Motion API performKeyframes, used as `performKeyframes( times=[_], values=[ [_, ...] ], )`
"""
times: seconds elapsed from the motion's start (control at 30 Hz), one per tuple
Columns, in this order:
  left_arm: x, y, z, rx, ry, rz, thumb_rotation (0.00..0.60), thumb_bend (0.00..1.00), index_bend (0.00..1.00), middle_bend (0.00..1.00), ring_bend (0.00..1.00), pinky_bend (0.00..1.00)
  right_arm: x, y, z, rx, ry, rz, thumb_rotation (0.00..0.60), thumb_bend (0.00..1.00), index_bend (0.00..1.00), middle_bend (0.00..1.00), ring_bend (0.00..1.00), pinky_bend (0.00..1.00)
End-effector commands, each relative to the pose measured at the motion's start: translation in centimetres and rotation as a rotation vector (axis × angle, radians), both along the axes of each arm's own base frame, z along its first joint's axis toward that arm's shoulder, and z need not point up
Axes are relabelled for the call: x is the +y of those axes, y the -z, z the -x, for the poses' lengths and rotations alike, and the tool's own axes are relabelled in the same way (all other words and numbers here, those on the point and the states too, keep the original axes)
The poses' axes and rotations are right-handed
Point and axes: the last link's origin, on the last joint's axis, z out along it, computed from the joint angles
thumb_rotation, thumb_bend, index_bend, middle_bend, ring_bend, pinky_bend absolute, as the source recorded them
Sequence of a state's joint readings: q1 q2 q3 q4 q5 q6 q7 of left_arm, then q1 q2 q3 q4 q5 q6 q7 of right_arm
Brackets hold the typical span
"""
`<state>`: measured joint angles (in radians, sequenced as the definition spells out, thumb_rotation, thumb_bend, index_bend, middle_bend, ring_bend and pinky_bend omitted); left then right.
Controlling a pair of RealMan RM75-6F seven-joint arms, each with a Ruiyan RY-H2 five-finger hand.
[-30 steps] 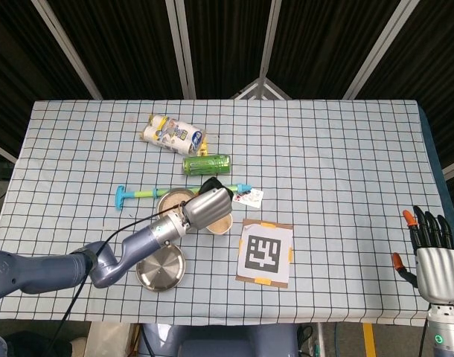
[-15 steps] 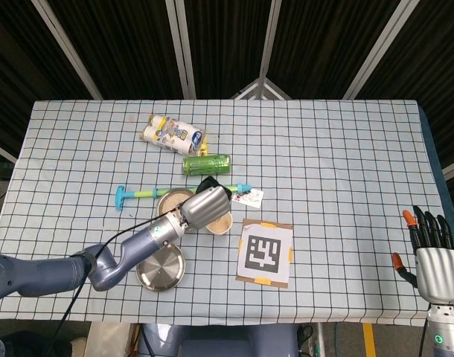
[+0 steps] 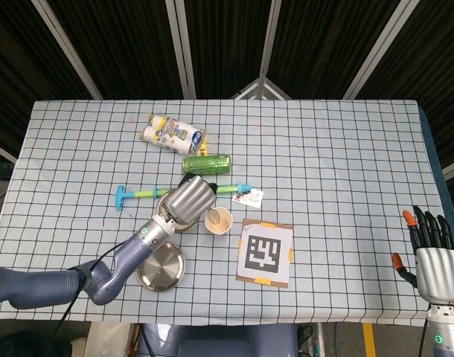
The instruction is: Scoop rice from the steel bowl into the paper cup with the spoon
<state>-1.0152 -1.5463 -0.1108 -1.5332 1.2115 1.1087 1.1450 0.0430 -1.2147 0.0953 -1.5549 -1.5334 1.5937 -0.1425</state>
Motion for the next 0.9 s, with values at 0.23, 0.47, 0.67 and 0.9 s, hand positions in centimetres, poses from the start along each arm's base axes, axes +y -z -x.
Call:
performKeyframes(
  times=[0.23,0.47,0.67,0.9],
  values=[
    [-2.0,-3.6,4.6,-0.243,-0.407,0.065,0.6,0.48,0.58,0.99,0.99,1.0,-0.1,0.0,0.0,0.002,0.001,-0.001,0.6,0.38,0.0,0.0,0.0,0.0],
    [-4.8,-4.3,8.1,-0.24,-0.608,0.116,0.6,0.46,0.58,0.99,0.99,1.0,-0.1,0.0,0.0,0.004,0.002,0.003,0.6,0.38,0.0,0.0,0.0,0.0],
    [-6.6,-3.0,10.3,-0.248,-0.705,0.167,0.6,0.46,0.58,0.99,0.99,1.0,-0.1,0.0,0.0,0.007,0.003,0.004,0.6,0.38,0.0,0.0,0.0,0.0],
    [-8.0,-1.1,11.5,-0.251,-0.739,0.212,0.6,0.46,0.58,0.99,0.99,1.0,-0.1,0.0,0.0,0.008,0.001,0.01,0.6,0.38,0.0,0.0,0.0,0.0]
  ],
)
